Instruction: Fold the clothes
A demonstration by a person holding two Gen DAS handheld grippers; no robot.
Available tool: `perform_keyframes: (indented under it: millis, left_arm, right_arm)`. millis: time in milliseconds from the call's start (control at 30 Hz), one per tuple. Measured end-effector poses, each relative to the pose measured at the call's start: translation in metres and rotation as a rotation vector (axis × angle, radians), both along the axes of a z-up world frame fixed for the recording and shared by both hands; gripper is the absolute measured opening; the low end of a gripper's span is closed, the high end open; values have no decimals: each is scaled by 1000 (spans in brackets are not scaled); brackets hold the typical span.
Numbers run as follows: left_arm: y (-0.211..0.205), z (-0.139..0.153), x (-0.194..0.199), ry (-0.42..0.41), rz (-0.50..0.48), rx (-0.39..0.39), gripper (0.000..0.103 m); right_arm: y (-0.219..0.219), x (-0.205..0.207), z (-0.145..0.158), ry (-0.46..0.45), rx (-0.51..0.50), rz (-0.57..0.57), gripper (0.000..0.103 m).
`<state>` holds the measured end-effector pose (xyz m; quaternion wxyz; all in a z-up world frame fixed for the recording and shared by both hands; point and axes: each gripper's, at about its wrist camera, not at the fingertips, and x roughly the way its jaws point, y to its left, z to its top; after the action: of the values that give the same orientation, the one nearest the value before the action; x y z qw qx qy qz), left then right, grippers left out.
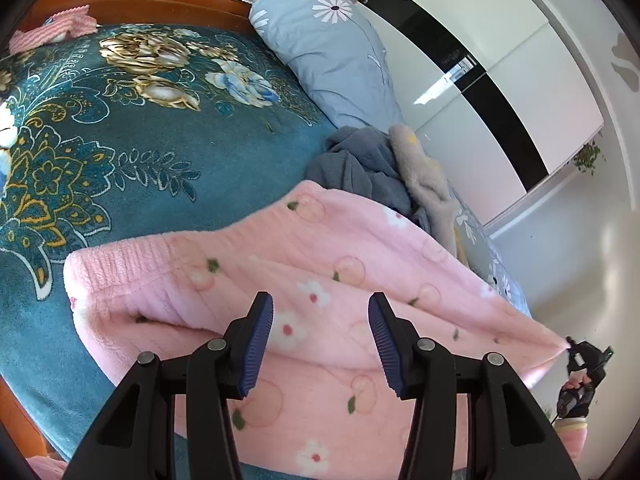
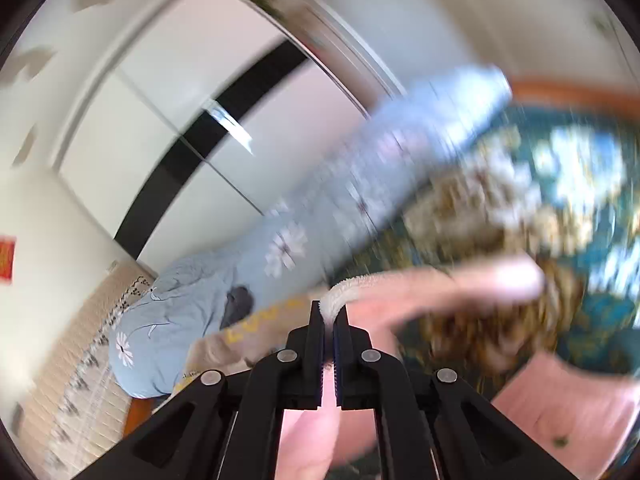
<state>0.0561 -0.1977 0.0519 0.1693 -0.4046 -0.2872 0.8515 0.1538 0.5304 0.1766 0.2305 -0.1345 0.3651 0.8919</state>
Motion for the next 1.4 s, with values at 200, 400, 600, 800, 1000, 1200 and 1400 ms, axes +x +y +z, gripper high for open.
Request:
perform_keyframes:
  millis: [200,400,600,800,1000,1200,1400]
  left_arm:
    - [-6,0,1,2,14,-9,51]
    - [-17,4,1,10,44,-24,51]
    - [-42,12,3,48,99,-33,51]
    - [-74,7,12,72,166,-14,57]
    - [-93,-14,15,34,197,39,57]
    - [-118,-36,27,-17,239,77,58]
    - [-124,-63,18,-86,167,151,60]
  right_arm:
    - [28,-87,-42,-278,-85,-4,4]
    - [56,-109,-124,-395,-255,-42,8]
    - [36,-106,-87,-396,-144,-17,54]
    - [-33,-114,2,-327,166,-52,60]
    - [-214,-217,17,-210,301,657,63]
    - [-427,-298,-71,-407,369,1141,63]
    - [-521,-329,-125,-585,582,1259,63]
